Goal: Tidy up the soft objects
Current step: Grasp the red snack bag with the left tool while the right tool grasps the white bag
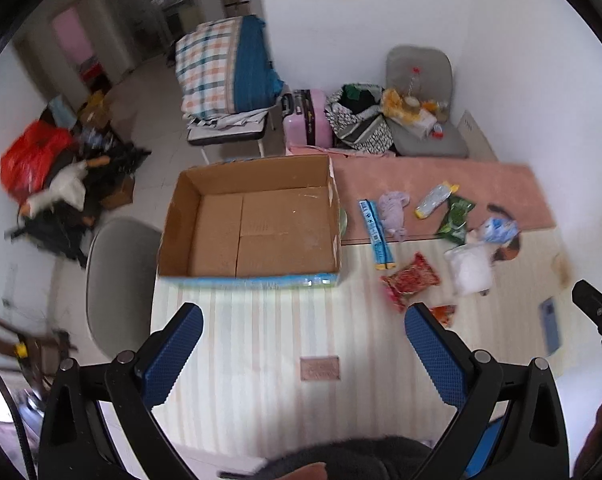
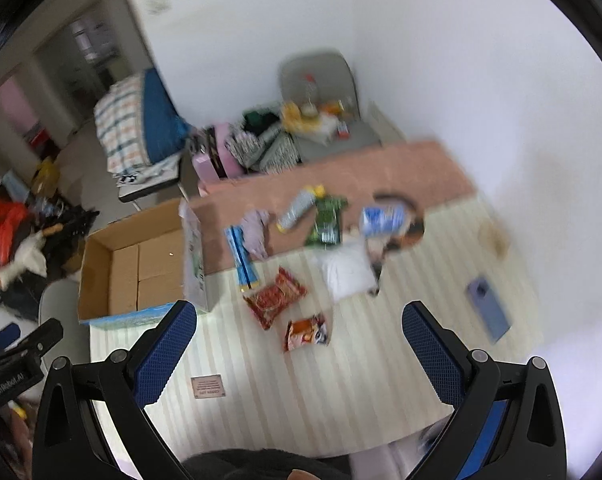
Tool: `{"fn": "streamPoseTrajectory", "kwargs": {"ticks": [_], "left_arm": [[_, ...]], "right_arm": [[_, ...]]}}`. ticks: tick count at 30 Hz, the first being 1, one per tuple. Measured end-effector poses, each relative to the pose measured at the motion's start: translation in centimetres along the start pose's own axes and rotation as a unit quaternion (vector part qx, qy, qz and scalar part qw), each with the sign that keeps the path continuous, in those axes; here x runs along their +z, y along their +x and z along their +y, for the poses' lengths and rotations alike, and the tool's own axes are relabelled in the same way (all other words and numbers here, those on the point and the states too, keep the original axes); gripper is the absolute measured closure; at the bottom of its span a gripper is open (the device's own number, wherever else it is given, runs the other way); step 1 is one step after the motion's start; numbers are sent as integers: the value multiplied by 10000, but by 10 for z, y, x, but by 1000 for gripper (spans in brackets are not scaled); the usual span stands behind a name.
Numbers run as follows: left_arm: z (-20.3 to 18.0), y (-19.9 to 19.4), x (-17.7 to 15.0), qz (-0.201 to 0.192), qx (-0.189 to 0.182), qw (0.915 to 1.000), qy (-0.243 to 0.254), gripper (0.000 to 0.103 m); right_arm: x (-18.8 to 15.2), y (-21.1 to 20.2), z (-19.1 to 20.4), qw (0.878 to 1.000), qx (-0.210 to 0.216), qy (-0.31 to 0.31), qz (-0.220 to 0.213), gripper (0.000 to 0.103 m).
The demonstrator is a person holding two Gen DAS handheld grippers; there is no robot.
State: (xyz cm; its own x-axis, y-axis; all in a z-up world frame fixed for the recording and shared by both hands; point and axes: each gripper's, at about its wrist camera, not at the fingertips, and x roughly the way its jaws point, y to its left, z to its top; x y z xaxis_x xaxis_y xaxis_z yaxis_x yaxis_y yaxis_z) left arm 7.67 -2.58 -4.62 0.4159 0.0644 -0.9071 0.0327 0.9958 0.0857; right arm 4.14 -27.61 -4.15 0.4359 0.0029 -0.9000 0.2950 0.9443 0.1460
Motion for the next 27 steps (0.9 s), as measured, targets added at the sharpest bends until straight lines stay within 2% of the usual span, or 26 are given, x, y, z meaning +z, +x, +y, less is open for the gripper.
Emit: {"fn": "streamPoseTrajectory", "kwargs": {"ticks": [2, 4, 6, 9, 10, 12, 16, 20, 22, 26, 27], "left_arm": [[-14, 33, 9, 206, 212, 9991, 312, 1], [-26, 62, 14, 388, 239, 9975, 538, 1], [-47, 99, 20, 667, 176, 9937, 879, 1], [-83, 140, 27, 800, 151, 9857, 1475, 1], [-102, 160, 28, 849, 187, 9797, 1807, 1], [-125, 187, 31, 962, 288, 9723, 2110, 1], [-160, 238, 31, 1446, 17, 9606, 2375, 1], [-187, 276, 24, 1884, -267, 9473, 2578, 1], [-203, 296, 17, 2109, -427, 9355, 2802, 1], [-223, 327, 8, 2297, -495, 9214, 3095, 2], [-226, 332, 6, 2330, -502, 9195, 3125, 6]], "right_arm": [[4, 46, -20, 9984, 101, 380, 409, 0], [7, 96, -39, 9952, 78, 608, 765, 0], [12, 146, -55, 9921, -146, 650, 1066, 0], [27, 212, -61, 9882, -393, 43, 1483, 0], [32, 234, -62, 9853, -535, -264, 1600, 0], [42, 265, -65, 9812, -689, -535, 1722, 0], [58, 329, -73, 9714, -806, -899, 2047, 0], [60, 374, -78, 9617, -635, -957, 2489, 0], [59, 391, -82, 9571, -475, -914, 2708, 0], [54, 415, -91, 9492, -377, -911, 2987, 0], [53, 418, -92, 9478, -353, -923, 3033, 0]]}}
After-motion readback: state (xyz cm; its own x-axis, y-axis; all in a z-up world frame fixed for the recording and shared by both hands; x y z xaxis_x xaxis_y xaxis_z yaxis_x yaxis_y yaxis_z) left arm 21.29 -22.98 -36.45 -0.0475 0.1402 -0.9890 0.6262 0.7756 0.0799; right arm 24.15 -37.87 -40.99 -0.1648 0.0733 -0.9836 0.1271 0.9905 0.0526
